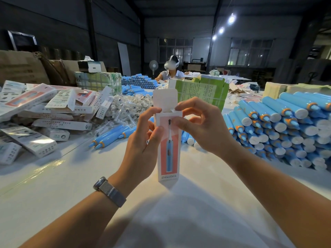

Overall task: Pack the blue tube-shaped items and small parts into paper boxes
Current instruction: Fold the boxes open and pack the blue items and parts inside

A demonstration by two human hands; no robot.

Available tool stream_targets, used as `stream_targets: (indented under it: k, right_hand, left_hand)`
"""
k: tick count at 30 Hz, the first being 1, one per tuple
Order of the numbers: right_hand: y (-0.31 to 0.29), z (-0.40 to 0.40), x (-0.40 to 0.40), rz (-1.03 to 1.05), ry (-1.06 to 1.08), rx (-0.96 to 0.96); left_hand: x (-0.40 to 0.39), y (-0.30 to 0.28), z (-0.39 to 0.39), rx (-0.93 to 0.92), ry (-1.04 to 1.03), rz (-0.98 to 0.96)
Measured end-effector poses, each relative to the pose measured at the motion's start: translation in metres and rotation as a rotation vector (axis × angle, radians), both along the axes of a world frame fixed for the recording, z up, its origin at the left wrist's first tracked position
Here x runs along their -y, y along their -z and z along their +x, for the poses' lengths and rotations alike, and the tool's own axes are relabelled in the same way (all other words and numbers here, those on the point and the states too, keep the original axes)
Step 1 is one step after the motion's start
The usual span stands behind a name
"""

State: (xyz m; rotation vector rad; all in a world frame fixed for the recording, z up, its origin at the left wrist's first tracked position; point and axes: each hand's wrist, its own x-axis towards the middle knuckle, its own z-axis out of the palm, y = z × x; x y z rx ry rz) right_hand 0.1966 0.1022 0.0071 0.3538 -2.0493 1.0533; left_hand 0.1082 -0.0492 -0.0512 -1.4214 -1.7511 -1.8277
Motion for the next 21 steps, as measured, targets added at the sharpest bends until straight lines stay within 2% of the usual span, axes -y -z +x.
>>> stream_targets:
  k: [7, 12, 21]
  right_hand:
    - [-0.0069, 0.0027, 0.0002, -0.03, -0.087, -0.011]
    - [-0.0082, 0.0031, 0.002, -0.02, -0.08, -0.049]
    - [-0.0076, 0.0053, 0.0003, 0.02, -0.028, -0.007]
  left_hand:
    - [0.0006, -0.0018, 0.0008, 0.039, 0.055, -0.002]
    - [0.0004, -0.0028, 0.0013, 0.061, 0.077, -0.001]
    - [-0.0016, 0.0003, 0.0008, 0.099, 0.085, 0.042]
